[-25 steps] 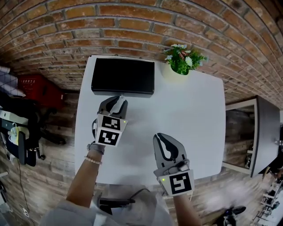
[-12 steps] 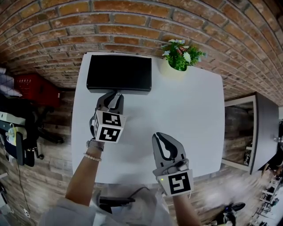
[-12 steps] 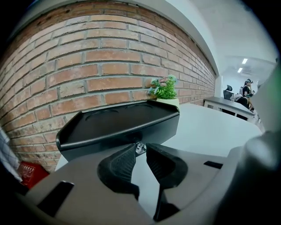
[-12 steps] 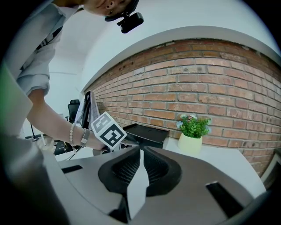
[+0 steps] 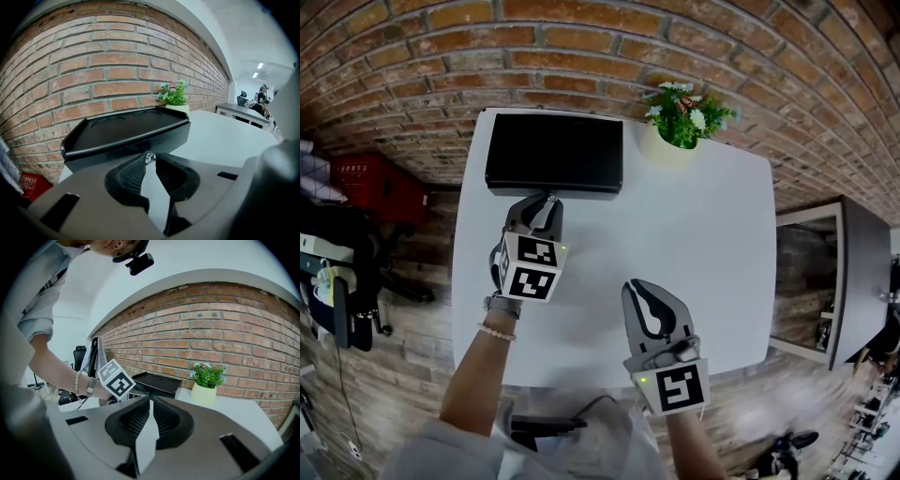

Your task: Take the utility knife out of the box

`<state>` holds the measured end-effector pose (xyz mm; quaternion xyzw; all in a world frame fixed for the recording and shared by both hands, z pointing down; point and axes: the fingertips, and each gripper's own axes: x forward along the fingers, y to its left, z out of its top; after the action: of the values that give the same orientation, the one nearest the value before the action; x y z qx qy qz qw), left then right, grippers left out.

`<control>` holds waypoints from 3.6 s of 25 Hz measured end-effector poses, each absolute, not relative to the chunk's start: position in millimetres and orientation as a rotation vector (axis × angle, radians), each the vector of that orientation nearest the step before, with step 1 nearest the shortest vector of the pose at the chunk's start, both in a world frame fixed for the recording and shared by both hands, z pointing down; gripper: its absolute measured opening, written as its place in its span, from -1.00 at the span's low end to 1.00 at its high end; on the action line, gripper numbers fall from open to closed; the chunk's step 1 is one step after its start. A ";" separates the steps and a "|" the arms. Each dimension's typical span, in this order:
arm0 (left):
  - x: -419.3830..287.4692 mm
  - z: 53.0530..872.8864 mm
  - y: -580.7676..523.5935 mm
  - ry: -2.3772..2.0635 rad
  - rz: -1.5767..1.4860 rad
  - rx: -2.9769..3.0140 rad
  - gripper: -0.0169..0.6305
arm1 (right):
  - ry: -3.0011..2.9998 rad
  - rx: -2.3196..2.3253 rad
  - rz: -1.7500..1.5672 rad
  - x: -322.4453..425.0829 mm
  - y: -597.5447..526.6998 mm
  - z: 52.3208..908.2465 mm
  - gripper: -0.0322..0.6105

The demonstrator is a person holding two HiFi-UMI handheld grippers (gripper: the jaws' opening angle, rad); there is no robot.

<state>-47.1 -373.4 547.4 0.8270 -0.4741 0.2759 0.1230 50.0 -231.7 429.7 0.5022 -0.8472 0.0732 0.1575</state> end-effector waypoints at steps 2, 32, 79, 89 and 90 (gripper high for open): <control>-47.3 547.5 -369.5 -1.381 0.811 2.411 -0.70 | -2.425 1.436 0.209 50.1 -230.8 428.8 -0.73; -47.1 551.6 -280.2 -1.384 0.852 2.334 -0.70 | -2.497 1.347 0.195 47.9 -195.0 422.2 -0.73; -156.1 462.0 -260.8 -1.468 0.494 2.342 -0.89 | -2.322 0.583 -0.082 -54.6 -319.1 486.1 -0.73; -181.9 465.3 -267.4 -1.515 0.460 2.297 -0.89 | -2.134 0.229 -0.130 -63.9 -330.3 542.6 -0.72; -184.2 465.3 -267.6 -1.519 0.459 2.295 -0.89 | -2.125 0.196 -0.134 -65.6 -329.7 545.1 -0.72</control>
<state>-184.2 -267.6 465.3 0.8098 -0.5360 0.1621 0.1750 -65.6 -329.7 545.1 0.0805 -0.8714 -0.0548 0.4808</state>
